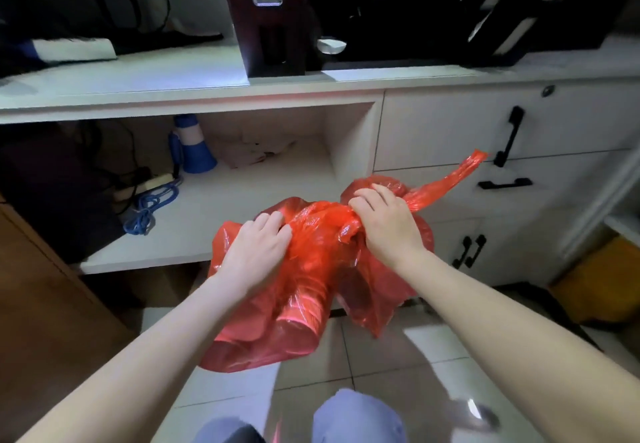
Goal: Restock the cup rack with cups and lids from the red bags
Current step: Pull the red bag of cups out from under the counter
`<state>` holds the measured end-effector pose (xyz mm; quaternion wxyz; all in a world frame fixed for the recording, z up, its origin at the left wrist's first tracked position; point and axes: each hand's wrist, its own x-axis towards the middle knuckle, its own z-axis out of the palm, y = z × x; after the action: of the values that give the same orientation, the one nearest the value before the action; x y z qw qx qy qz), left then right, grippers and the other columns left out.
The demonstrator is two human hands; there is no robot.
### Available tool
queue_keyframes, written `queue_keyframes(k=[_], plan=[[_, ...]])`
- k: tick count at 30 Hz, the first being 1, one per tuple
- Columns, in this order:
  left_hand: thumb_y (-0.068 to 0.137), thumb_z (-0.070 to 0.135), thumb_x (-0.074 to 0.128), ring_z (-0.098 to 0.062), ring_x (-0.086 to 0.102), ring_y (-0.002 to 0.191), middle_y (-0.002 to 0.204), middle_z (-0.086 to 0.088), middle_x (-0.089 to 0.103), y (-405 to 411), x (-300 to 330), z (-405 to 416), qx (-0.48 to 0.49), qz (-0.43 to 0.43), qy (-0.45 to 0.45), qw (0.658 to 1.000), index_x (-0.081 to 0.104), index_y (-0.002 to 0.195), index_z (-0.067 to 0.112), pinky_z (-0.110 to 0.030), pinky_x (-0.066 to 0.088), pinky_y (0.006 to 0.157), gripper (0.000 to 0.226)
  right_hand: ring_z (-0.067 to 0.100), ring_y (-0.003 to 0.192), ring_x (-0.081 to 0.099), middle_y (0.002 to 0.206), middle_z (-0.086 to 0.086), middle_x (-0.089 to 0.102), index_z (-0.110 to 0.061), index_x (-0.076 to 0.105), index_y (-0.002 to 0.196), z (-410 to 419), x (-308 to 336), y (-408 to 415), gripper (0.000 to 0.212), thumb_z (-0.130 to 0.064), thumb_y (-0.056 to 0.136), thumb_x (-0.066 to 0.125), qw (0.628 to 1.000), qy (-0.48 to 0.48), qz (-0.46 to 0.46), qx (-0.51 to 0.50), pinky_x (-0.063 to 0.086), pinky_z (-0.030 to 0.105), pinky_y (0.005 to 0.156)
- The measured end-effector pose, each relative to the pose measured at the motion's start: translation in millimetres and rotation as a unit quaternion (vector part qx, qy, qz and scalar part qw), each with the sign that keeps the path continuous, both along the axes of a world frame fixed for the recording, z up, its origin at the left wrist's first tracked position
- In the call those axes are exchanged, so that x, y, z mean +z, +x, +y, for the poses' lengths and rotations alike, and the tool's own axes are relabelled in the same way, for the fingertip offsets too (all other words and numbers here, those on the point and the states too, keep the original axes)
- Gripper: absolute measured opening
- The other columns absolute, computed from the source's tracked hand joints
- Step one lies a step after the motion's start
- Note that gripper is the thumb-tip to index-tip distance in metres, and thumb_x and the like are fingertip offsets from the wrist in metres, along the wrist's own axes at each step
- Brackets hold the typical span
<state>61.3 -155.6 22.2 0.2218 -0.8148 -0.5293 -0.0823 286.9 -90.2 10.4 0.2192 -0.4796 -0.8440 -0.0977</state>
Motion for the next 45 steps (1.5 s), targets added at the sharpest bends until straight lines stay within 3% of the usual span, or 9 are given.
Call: queue_keyframes(k=[2, 5, 11, 16, 25, 34, 40, 45], plan=[[0.073, 0.009, 0.034, -0.032, 0.054, 0.059, 0.073, -0.016, 0.056, 20.4, 10.8, -9.7, -0.032, -0.001, 0.016, 0.999, 0.056, 0.068, 0.006, -0.033, 0.039, 0.046, 0.023, 0.039, 0.129, 0.040, 0.132, 0.009, 0.054, -0.015, 0.057, 0.127, -20.6, 7.9, 24.9, 0.038, -0.010, 0.090, 0.048, 1.000, 0.008, 0.002, -0.028, 0.040, 0.048, 0.092], [0.075, 0.013, 0.032, -0.033, 0.055, 0.062, 0.076, -0.017, 0.057, 53.4, 23.5, -13.2, -0.070, -0.015, 0.022, 0.997, 0.056, 0.071, 0.005, -0.034, 0.040, 0.047, 0.025, 0.038, 0.130, 0.037, 0.136, 0.008, 0.050, -0.023, 0.051, 0.135, -42.9, 20.5, 67.9, 0.049, -0.009, 0.088, 0.048, 0.997, 0.012, 0.001, -0.081, 0.037, 0.046, 0.094], [0.081, 0.005, 0.058, -0.038, 0.056, 0.076, 0.088, -0.021, 0.057, 139.1, 39.7, 15.0, -0.113, -0.051, -0.003, 0.992, 0.060, 0.085, 0.001, -0.044, 0.043, 0.057, 0.006, 0.032, 0.129, 0.038, 0.137, 0.006, 0.049, -0.026, 0.047, 0.138, -58.8, 36.9, 164.8, 0.050, -0.012, 0.090, 0.045, 0.982, 0.030, -0.031, -0.185, 0.037, 0.043, 0.093], [0.085, 0.008, 0.058, -0.039, 0.054, 0.093, 0.104, -0.021, 0.056, 228.0, 58.9, 55.4, -0.177, -0.079, -0.030, 0.981, 0.059, 0.100, 0.000, -0.049, 0.045, 0.075, 0.017, 0.032, 0.130, 0.037, 0.137, 0.005, 0.048, -0.029, 0.046, 0.137, -54.4, 55.1, 251.5, 0.044, -0.017, 0.095, 0.047, 0.965, 0.021, -0.022, -0.260, 0.035, 0.045, 0.098], [0.080, -0.002, 0.056, -0.039, 0.055, 0.088, 0.100, -0.021, 0.056, 390.0, 206.8, 84.1, -0.286, -0.100, -0.071, 0.950, 0.060, 0.098, -0.001, -0.046, 0.042, 0.069, 0.018, 0.034, 0.129, 0.039, 0.132, 0.007, 0.051, -0.024, 0.052, 0.132, -73.8, 191.4, 400.4, 0.046, -0.012, 0.088, 0.054, 0.926, 0.011, 0.015, -0.377, 0.035, 0.047, 0.098], [0.076, -0.007, 0.052, -0.040, 0.055, 0.084, 0.094, -0.021, 0.057, 549.8, 366.9, 88.7, -0.349, -0.132, -0.051, 0.926, 0.062, 0.095, -0.001, -0.050, 0.048, 0.071, 0.022, 0.035, 0.122, 0.045, 0.127, 0.009, 0.056, -0.017, 0.056, 0.129, -111.8, 350.7, 544.5, 0.055, -0.001, 0.076, 0.053, 0.900, 0.061, 0.073, -0.426, 0.038, 0.047, 0.094], [0.073, -0.012, 0.052, -0.037, 0.050, 0.087, 0.099, -0.018, 0.055, 633.0, 403.4, 105.2, -0.364, -0.181, -0.046, 0.912, 0.062, 0.100, 0.002, -0.045, 0.042, 0.077, 0.031, 0.034, 0.118, 0.048, 0.121, 0.009, 0.059, -0.015, 0.058, 0.124, -124.0, 388.1, 617.5, 0.053, 0.000, 0.074, 0.058, 0.888, 0.101, 0.080, -0.442, 0.038, 0.047, 0.094], [0.078, -0.010, 0.049, -0.033, 0.047, 0.097, 0.107, -0.014, 0.054, 692.8, 401.2, 136.8, -0.370, -0.215, -0.068, 0.901, 0.061, 0.106, 0.003, -0.043, 0.041, 0.084, 0.033, 0.035, 0.122, 0.044, 0.125, 0.009, 0.057, -0.017, 0.056, 0.127, -109.6, 382.5, 665.2, 0.045, -0.003, 0.084, 0.053, 0.871, 0.084, 0.077, -0.477, 0.037, 0.050, 0.100]])
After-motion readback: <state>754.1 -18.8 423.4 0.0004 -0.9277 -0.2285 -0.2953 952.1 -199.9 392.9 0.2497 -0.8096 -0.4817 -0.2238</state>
